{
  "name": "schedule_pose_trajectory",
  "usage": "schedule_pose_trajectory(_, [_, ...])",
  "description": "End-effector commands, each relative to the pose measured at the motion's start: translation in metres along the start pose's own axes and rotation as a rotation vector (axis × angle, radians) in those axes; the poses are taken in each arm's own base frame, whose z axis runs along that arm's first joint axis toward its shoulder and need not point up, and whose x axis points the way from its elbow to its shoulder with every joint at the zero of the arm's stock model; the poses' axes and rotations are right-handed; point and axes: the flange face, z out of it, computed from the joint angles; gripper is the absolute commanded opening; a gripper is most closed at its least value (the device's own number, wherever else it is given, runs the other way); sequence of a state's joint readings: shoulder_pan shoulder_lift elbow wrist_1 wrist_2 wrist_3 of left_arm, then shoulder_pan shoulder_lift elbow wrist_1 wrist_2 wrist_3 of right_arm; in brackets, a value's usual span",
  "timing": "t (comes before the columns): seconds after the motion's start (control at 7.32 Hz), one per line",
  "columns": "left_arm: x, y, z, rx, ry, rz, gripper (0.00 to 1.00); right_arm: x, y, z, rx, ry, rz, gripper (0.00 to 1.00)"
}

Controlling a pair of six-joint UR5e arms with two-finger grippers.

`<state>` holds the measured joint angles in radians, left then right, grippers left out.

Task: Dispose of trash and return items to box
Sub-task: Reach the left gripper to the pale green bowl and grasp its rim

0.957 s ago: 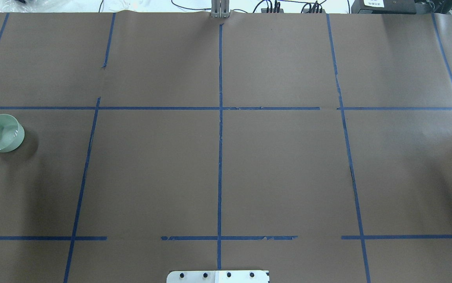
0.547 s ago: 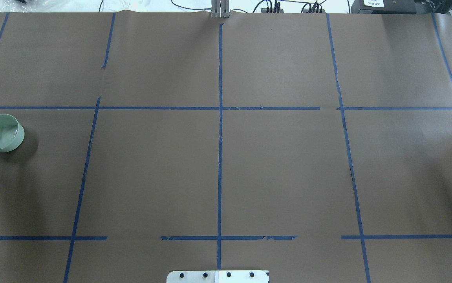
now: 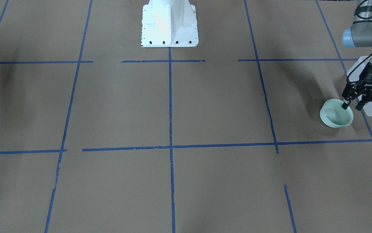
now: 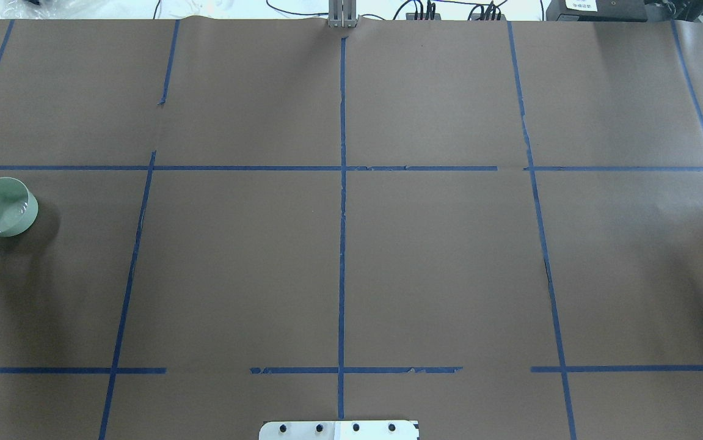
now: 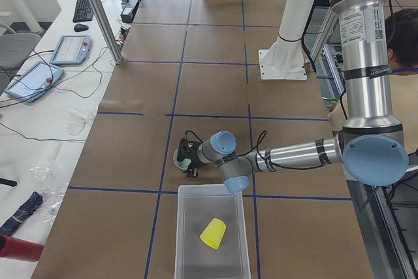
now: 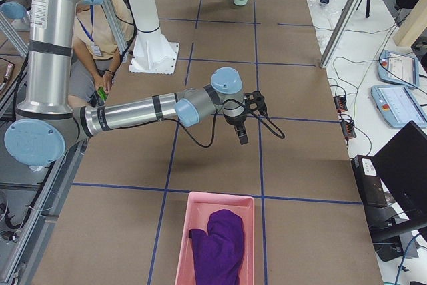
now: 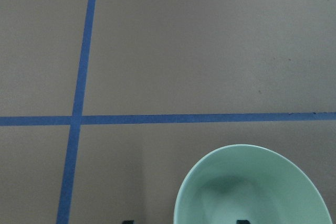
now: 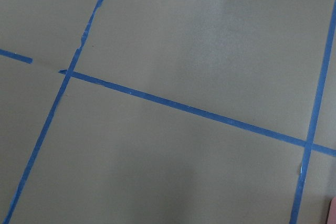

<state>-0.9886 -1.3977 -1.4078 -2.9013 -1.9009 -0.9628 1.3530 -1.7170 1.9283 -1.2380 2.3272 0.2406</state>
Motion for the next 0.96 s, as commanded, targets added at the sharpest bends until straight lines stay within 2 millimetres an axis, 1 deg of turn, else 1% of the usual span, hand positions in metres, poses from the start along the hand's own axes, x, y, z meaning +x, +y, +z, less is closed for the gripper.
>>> schedule_pose_trajectory(0.0, [0.008,0.011,0.015,-0.003,-0.019,-0.001,0.42,0.0,0.001,0.0,0.0,0.0,-0.002,1.0])
schedule_pose_trajectory(0.14, [0.007,0.012,0.014,-0.004,-0.02,0.001,0.06,0.0,0.001,0.0,0.0,0.0,-0.002,1.0])
schedule_pose_trajectory(0.27, [0.013,0.009,0.013,0.0,-0.006,0.012,0.0,0.0,0.0,0.0,0.001,0.0,-0.003,1.0])
schedule_pose_trajectory(0.41, [0.024,0.005,0.008,0.002,0.019,0.02,0.0,-0.001,0.0,0.0,0.003,-0.004,-0.005,1.0])
schedule_pose_trajectory(0.55, [0.041,0.009,-0.002,-0.074,0.094,0.029,0.0,-0.001,0.0,0.0,0.003,-0.004,-0.005,1.0])
schedule_pose_trajectory(0.68, [0.047,0.001,-0.02,-0.127,0.177,0.073,0.0,0.0,0.001,0.0,0.002,-0.003,-0.004,1.0])
schedule_pose_trajectory(0.82, [0.027,-0.019,-0.046,-0.117,0.206,0.127,0.0,0.0,0.001,0.0,0.002,-0.003,-0.004,1.0])
